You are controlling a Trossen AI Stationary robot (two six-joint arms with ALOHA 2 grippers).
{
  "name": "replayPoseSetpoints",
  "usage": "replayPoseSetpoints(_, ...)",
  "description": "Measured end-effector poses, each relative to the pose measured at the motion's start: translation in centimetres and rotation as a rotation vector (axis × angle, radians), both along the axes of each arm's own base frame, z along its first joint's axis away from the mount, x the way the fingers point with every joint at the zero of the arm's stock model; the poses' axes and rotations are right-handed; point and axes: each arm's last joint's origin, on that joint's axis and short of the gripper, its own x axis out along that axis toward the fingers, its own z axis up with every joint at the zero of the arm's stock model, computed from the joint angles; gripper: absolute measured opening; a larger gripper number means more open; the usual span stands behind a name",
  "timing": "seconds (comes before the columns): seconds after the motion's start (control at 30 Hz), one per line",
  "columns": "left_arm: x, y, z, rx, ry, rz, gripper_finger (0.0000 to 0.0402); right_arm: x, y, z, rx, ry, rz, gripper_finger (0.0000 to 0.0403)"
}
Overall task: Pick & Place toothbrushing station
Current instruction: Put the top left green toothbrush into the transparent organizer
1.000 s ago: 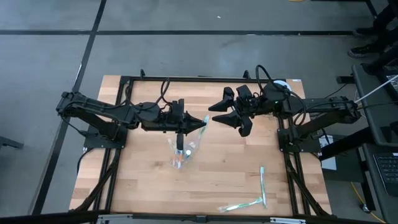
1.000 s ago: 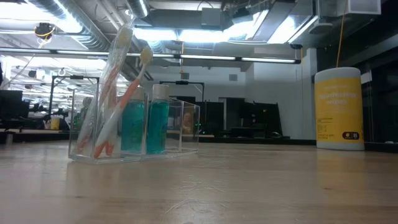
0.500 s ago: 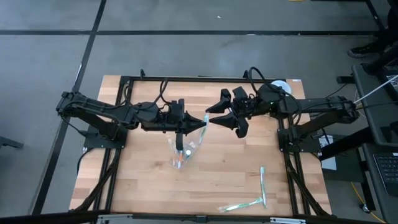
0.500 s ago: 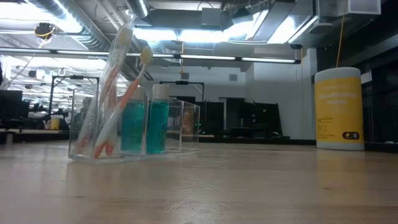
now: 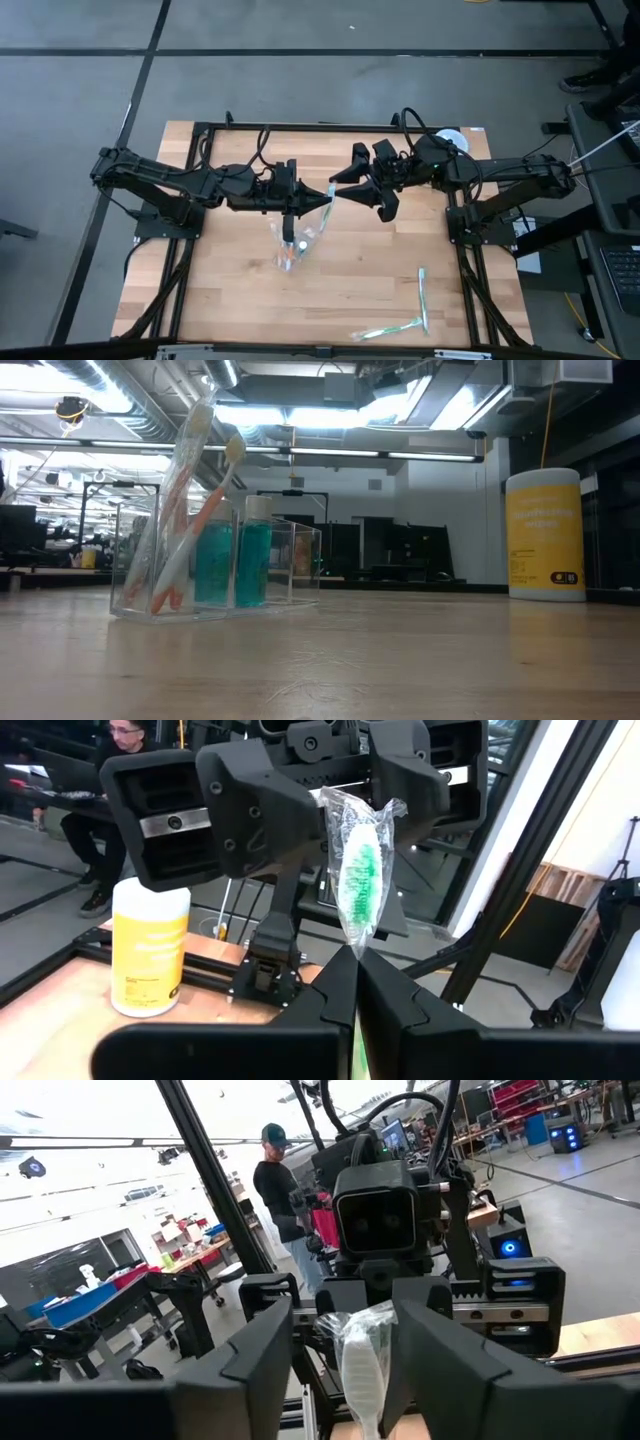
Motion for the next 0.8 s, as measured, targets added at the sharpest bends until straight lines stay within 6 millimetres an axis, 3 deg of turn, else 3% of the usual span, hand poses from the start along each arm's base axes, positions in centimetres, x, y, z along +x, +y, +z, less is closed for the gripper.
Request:
replayPoseSetpoints(0.23,0.00,0.00,0.00,0.000,0.000,0.000,0.0002,0.00,0.01,0.00,-0.006,-0.002,0.001,0.0107)
replayPoseSetpoints(0.43,0.00,0.00,0.01,0.000,-0.001,0.000,0.0002,-0.01,0.15,0.00,-0.059,-0.018,-0.002,0.0016)
replayPoseSetpoints(0.67,-0.12,0.26,0.04,-0.005,0.010,0.083,0.0007,0.00,0.13,0.17,-0.091,-0.055,-0.013,0.0004)
replayPoseSetpoints(0.8,-0.54,0.50,0.15,0.049,0.031,0.142,0.0036,-0.12,0.14,0.64,-0.095,-0.102,-0.015,0.0002)
